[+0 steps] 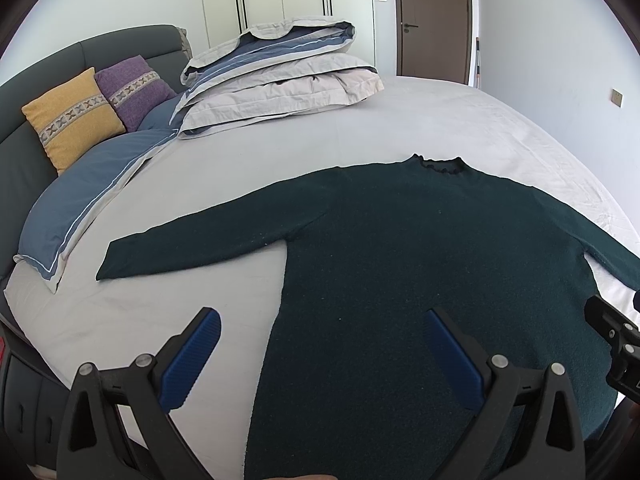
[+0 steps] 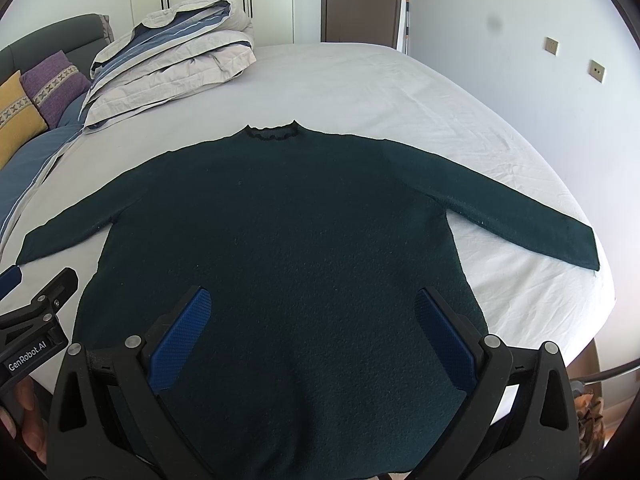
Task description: Fold small clothes
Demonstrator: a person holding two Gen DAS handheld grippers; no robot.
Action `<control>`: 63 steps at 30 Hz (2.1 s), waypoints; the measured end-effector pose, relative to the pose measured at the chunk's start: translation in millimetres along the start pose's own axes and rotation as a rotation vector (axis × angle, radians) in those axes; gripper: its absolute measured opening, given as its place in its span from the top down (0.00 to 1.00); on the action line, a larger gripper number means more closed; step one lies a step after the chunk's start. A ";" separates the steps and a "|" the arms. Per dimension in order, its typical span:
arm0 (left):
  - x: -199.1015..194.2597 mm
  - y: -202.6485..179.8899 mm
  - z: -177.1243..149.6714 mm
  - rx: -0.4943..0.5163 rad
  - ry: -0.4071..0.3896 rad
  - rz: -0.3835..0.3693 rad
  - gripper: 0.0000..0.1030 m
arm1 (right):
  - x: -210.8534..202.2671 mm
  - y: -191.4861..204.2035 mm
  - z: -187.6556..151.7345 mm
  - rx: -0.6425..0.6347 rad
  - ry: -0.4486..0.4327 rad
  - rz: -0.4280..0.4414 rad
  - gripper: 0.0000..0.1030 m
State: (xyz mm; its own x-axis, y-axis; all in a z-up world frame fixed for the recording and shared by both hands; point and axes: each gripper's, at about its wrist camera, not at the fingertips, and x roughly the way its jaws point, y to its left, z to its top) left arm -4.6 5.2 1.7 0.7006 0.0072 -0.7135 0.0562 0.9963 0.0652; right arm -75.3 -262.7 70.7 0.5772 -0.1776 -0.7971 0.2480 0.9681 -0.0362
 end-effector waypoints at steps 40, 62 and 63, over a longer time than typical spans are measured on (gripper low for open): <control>40.6 -1.4 -5.6 -0.091 0.124 -0.215 0.00 | 20.4 -245.1 -10.8 0.511 -0.122 0.007 0.00; 87.2 -72.4 31.3 -0.127 0.172 -0.477 0.00 | 132.5 -515.3 -77.5 1.135 -0.179 0.139 0.71; 89.3 -72.5 31.6 -0.130 0.176 -0.487 0.00 | 136.6 -514.7 -74.8 1.131 -0.166 0.139 0.79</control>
State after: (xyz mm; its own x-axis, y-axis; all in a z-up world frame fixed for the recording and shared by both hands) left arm 76.4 -69.1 -44.7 0.4849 -0.4553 -0.7467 0.2483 0.8904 -0.3816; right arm -182.2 -772.0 -64.7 0.7285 -0.1844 -0.6598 0.6822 0.2839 0.6738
